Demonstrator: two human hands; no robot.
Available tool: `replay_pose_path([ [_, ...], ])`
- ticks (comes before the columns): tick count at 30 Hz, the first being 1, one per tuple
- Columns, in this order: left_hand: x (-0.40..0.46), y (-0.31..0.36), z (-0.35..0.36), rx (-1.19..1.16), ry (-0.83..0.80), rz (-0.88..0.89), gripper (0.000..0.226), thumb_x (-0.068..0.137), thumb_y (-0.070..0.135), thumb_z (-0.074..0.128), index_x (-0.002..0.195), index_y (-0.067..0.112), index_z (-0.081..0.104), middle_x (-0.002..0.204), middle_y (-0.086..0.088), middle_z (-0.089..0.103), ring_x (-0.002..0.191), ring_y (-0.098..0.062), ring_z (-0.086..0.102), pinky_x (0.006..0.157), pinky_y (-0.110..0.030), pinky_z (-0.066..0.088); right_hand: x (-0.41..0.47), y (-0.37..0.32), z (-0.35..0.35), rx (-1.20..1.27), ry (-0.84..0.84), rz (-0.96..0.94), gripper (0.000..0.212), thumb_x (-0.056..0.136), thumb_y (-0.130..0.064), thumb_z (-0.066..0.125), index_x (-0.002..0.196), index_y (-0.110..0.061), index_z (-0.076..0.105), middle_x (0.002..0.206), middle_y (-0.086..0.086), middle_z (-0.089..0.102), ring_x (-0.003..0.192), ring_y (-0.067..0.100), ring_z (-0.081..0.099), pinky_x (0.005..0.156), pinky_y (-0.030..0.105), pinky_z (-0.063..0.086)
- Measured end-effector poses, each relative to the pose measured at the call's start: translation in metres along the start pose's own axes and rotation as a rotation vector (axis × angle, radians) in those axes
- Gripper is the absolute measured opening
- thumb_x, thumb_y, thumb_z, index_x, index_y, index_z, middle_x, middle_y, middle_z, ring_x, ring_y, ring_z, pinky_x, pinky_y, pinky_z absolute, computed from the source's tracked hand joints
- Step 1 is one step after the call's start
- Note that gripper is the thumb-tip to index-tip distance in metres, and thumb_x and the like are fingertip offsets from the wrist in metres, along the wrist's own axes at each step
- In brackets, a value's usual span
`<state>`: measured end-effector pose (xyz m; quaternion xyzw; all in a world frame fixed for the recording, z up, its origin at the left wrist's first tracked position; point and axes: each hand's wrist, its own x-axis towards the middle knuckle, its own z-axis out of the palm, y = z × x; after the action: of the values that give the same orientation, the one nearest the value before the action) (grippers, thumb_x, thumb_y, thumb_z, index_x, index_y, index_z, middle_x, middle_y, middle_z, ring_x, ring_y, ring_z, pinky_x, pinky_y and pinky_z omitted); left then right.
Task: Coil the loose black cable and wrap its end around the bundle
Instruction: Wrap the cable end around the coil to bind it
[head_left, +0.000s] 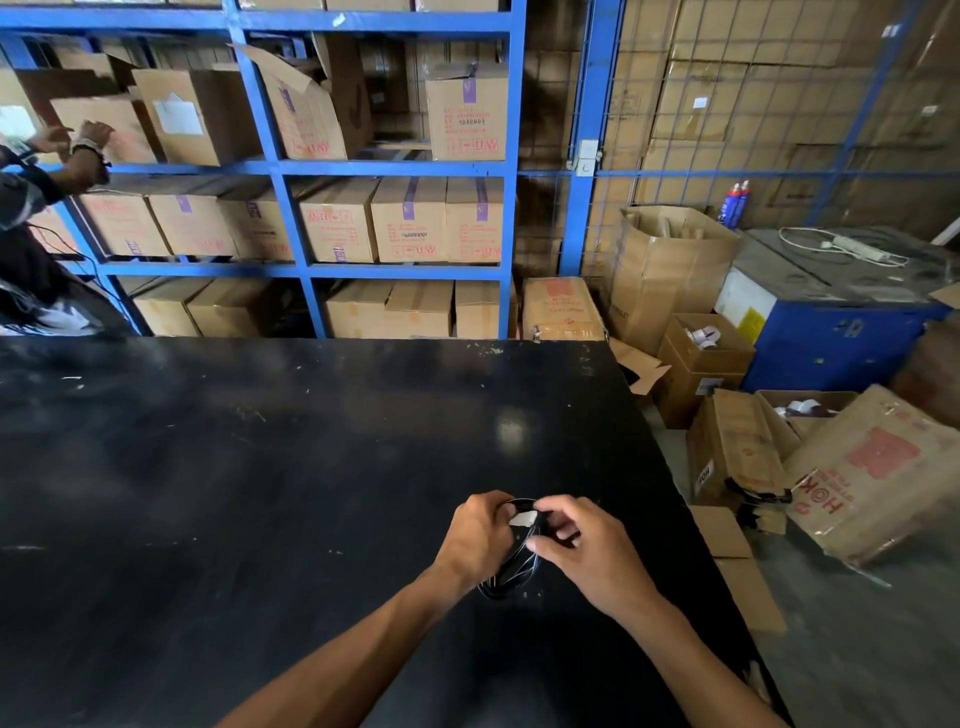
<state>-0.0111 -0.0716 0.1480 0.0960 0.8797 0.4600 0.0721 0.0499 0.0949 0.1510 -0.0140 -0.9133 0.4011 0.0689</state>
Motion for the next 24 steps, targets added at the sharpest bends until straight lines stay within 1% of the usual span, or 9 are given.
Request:
replay_pose_path([
  [4, -0.002, 0.006, 0.001, -0.013, -0.045, 0.003, 0.027, 0.1, 0.015, 0.047, 0.084, 0.022, 0.068, 0.058, 0.013, 0.055, 0.045, 0.005, 0.052, 0.047, -0.009, 0.035, -0.001, -0.002, 0.005, -0.214, 0.208, -0.177, 0.024, 0.094, -0.024, 0.07, 0.118, -0.02, 0.074, 0.098, -0.004, 0.068, 0.082, 0.01, 0.067, 0.069, 0.028, 0.059],
  [7, -0.005, 0.006, 0.0, 0.034, -0.085, 0.059, 0.032, 0.101, 0.016, 0.046, 0.075, 0.027, 0.062, 0.058, 0.013, 0.052, 0.045, 0.0, 0.049, 0.047, -0.009, 0.034, 0.003, -0.002, -0.003, -0.265, 0.283, -0.232, 0.021, 0.094, -0.014, 0.069, 0.114, -0.011, 0.075, 0.092, 0.003, 0.063, 0.069, 0.011, 0.063, 0.056, 0.016, 0.052],
  [9, -0.008, 0.004, -0.004, 0.073, -0.133, 0.122, 0.03, 0.101, 0.016, 0.046, 0.079, 0.022, 0.065, 0.063, 0.011, 0.055, 0.049, 0.001, 0.05, 0.052, -0.011, 0.037, 0.011, -0.002, -0.016, -0.299, 0.295, -0.19, 0.023, 0.094, -0.012, 0.07, 0.116, -0.011, 0.076, 0.089, 0.005, 0.061, 0.068, 0.012, 0.058, 0.057, 0.013, 0.044],
  [12, -0.015, 0.003, -0.008, 0.169, -0.213, 0.37, 0.023, 0.1, 0.012, 0.048, 0.102, 0.013, 0.071, 0.086, 0.001, 0.067, 0.072, -0.003, 0.057, 0.072, -0.023, 0.048, 0.026, -0.001, -0.034, -0.363, 0.181, -0.109, 0.02, 0.096, -0.018, 0.067, 0.114, -0.014, 0.077, 0.096, 0.006, 0.071, 0.081, 0.02, 0.069, 0.071, 0.032, 0.059],
  [14, -0.017, 0.003, -0.008, 0.243, -0.22, 0.552, 0.025, 0.1, 0.014, 0.048, 0.117, 0.011, 0.066, 0.088, -0.003, 0.064, 0.074, -0.011, 0.055, 0.07, -0.027, 0.046, 0.032, -0.004, -0.041, -0.439, 0.104, -0.089, 0.016, 0.095, -0.023, 0.066, 0.106, -0.018, 0.078, 0.096, 0.003, 0.073, 0.086, 0.02, 0.071, 0.076, 0.037, 0.06],
  [16, -0.017, 0.003, -0.008, 0.3, -0.209, 0.642, 0.041, 0.1, 0.017, 0.047, 0.139, 0.01, 0.054, 0.085, -0.002, 0.059, 0.07, -0.008, 0.048, 0.067, -0.024, 0.042, 0.035, -0.007, -0.044, -0.517, 0.02, -0.109, 0.016, 0.094, -0.028, 0.066, 0.103, -0.023, 0.078, 0.096, 0.001, 0.072, 0.086, 0.018, 0.07, 0.074, 0.035, 0.059],
  [20, -0.018, 0.006, -0.01, 0.255, -0.295, 0.521, 0.066, 0.1, 0.018, 0.047, 0.159, 0.015, 0.017, 0.095, -0.007, 0.068, 0.073, -0.008, 0.054, 0.075, -0.028, 0.049, 0.04, -0.011, -0.049, -0.493, -0.345, -0.156, 0.017, 0.095, -0.031, 0.063, 0.104, -0.031, 0.077, 0.087, -0.013, 0.053, 0.083, 0.012, 0.061, 0.067, 0.025, 0.045],
  [22, -0.017, 0.008, -0.012, 0.238, -0.308, 0.432, 0.055, 0.101, 0.017, 0.048, 0.154, 0.018, 0.031, 0.095, -0.006, 0.069, 0.076, -0.011, 0.058, 0.077, -0.03, 0.05, 0.043, -0.011, -0.048, -0.497, -0.434, -0.187, 0.016, 0.096, -0.029, 0.06, 0.102, -0.031, 0.075, 0.086, -0.013, 0.045, 0.084, 0.013, 0.057, 0.072, 0.028, 0.044],
  [24, -0.017, 0.011, -0.013, 0.246, -0.292, 0.384, 0.031, 0.101, 0.015, 0.048, 0.132, 0.013, 0.055, 0.095, -0.007, 0.07, 0.081, -0.019, 0.063, 0.077, -0.036, 0.052, 0.044, -0.012, -0.045, -0.509, -0.456, -0.214, 0.016, 0.098, -0.026, 0.059, 0.101, -0.031, 0.073, 0.087, -0.013, 0.042, 0.085, 0.014, 0.055, 0.074, 0.032, 0.045],
])
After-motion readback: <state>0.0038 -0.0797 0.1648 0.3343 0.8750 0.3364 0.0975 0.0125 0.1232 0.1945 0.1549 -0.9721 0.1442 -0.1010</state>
